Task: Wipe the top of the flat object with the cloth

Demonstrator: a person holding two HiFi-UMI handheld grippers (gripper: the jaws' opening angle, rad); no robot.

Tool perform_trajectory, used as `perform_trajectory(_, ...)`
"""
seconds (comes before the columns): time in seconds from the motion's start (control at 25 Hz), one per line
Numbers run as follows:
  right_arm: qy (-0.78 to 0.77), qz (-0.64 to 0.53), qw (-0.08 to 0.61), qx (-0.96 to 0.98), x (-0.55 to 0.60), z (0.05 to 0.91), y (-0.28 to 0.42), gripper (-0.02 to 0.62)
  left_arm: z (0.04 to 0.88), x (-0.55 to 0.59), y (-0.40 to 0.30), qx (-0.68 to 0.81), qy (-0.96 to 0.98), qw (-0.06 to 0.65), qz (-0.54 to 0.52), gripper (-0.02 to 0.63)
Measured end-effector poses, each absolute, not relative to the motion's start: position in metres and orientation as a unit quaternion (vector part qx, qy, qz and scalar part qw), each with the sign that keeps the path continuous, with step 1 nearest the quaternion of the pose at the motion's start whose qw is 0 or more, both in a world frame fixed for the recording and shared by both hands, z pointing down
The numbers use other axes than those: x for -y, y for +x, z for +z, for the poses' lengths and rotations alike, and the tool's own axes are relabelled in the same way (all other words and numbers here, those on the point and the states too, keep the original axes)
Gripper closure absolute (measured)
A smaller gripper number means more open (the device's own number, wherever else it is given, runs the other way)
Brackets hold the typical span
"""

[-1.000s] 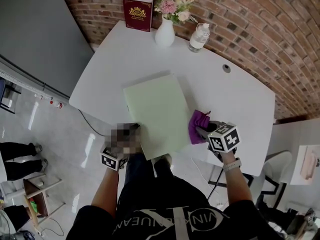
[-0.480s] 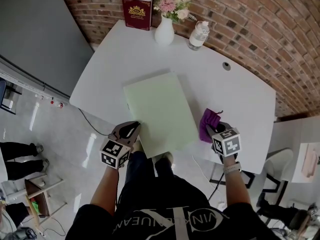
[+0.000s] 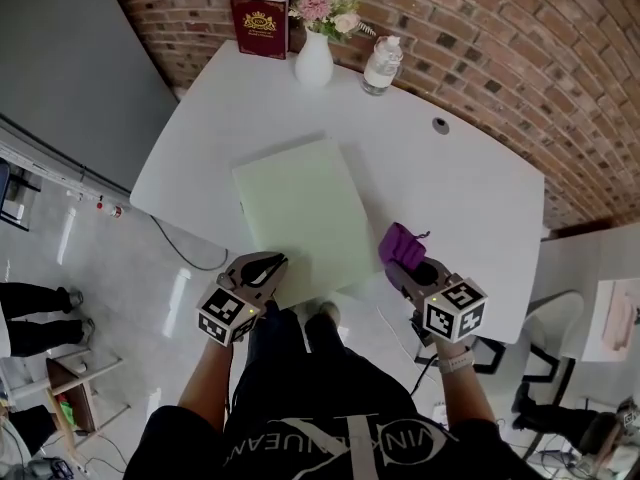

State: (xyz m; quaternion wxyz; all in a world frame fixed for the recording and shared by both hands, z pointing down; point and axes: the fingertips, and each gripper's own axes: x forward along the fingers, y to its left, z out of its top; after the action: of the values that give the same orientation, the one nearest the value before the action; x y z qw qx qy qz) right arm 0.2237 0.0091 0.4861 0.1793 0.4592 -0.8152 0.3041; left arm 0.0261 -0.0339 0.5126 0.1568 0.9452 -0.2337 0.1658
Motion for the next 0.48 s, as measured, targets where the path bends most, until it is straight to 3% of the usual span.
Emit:
perform_trajectory(0.24, 0.295, 0.271, 0.151, 0.904, -0.042, 0.467, 0.133, 0.531, 0.518, 0.024, 0.034, 0.249, 0.941, 0.140, 0.179, 0.577)
perform_trajectory(0.48, 0.148, 0.269, 0.170, 0.936, -0.092, 0.485, 0.054, 0.531, 0.517, 0.022, 0.046, 0.239, 0.943, 0.118, 0.199, 0.577)
